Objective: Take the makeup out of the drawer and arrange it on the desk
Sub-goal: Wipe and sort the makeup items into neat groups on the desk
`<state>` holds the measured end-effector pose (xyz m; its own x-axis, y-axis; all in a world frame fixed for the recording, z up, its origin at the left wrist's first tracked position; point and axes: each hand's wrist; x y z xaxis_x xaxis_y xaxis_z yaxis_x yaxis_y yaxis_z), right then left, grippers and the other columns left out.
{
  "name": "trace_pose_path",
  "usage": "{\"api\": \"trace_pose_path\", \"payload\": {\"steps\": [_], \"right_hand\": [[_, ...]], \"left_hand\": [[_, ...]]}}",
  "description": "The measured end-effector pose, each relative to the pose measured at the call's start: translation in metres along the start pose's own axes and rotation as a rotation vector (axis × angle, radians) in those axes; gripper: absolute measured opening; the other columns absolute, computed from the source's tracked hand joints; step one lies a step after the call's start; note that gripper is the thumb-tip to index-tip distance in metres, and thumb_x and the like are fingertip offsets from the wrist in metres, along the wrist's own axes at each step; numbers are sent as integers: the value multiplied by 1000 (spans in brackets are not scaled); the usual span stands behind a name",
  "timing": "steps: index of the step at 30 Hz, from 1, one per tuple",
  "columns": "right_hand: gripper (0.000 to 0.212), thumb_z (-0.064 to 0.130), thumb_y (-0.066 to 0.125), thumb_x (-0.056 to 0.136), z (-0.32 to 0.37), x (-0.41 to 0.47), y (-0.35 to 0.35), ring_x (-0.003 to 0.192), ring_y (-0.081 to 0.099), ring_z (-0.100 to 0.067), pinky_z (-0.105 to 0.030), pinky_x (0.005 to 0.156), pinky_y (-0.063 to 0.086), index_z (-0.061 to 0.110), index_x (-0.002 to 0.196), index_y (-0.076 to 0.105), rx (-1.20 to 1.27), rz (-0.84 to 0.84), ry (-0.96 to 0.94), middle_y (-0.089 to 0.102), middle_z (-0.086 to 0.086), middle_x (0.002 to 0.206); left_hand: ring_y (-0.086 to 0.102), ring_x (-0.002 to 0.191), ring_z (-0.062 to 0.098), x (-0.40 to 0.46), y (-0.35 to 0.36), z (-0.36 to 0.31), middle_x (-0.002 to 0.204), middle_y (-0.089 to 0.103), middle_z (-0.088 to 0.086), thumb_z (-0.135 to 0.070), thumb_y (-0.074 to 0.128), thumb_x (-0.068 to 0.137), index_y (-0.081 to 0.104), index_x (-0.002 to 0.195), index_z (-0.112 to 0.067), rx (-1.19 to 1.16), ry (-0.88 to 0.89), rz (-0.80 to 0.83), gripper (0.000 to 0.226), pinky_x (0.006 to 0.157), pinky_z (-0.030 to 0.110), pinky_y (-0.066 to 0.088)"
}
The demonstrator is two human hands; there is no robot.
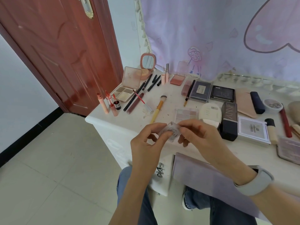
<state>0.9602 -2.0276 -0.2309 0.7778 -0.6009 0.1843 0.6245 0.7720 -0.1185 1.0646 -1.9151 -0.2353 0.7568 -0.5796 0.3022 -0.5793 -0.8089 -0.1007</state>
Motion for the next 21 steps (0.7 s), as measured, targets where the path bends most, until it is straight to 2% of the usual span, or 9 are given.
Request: {"api": "trace_pose_path", "payload": {"steps": [2,5,7,9,11,14,18,21], "right_hand": [[20,7,57,86,0,-1,1,71,67,-11,-18,67,54,25,89,64,24,-12,-19,71,11,78],[25,1,56,86,-1,-4,3,76,68,-8,-15,70,52,25,90,62,-10,-18,-61,70,15,84],[30,3,58,86,-1,-6,4,80,64,-3,-12,72,49,33,91,61,-154,-40,-132,67,17,85],[31,10,60,85,0,-7,3,84,56,3,-9,74,43,40,92,57,-364,-96,-244,62,22,87],[20,17,59,85,1,-5,1,87,48,8,-7,76,38,33,96,60,-494,-126,-337,56,23,94],[16,18,60,83,0,-3,-2,92,45,4,-9,82,37,18,98,68,-570,-114,-380,57,13,96],[27,38,53,85,9,-2,-2,94,48,0,-14,82,42,24,103,68,-572,-48,-297,57,20,96],[21,26,60,87,15,4,-2,91,51,-5,-20,82,43,18,103,70,-690,-37,-305,58,17,93]], "left_hand": [[61,70,3,0,2,-1,78,70,-13,-30,70,71,70,77,-35,-142,-89,-18,8,65,13,49],[66,83,14,1,4,-2,87,72,0,-44,58,71,71,86,-19,-313,-288,50,32,67,18,51],[67,91,18,0,5,-2,95,72,5,-49,52,74,71,91,-16,-356,-403,134,42,70,20,53],[68,95,18,-1,5,-3,99,72,6,-48,50,76,70,98,-20,-415,-472,193,41,72,21,54],[67,98,20,0,4,-2,103,71,9,-44,51,78,66,107,-21,-517,-528,241,40,78,24,55],[67,95,22,2,6,-5,103,70,10,-37,57,75,64,109,-17,-657,-526,204,40,80,29,55],[68,92,17,2,11,-7,101,71,5,-38,70,60,66,107,-22,-570,-407,67,49,76,24,55],[66,100,14,1,13,-6,107,70,-3,-37,79,55,67,104,-31,-460,-366,31,51,89,33,51]]}}
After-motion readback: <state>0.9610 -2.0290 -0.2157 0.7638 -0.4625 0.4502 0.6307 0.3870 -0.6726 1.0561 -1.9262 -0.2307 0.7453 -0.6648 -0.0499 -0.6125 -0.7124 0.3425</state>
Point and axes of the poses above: each hand's wrist, its own x-axis towards the middle knuckle, its own y-axis out of the palm, z = x × y
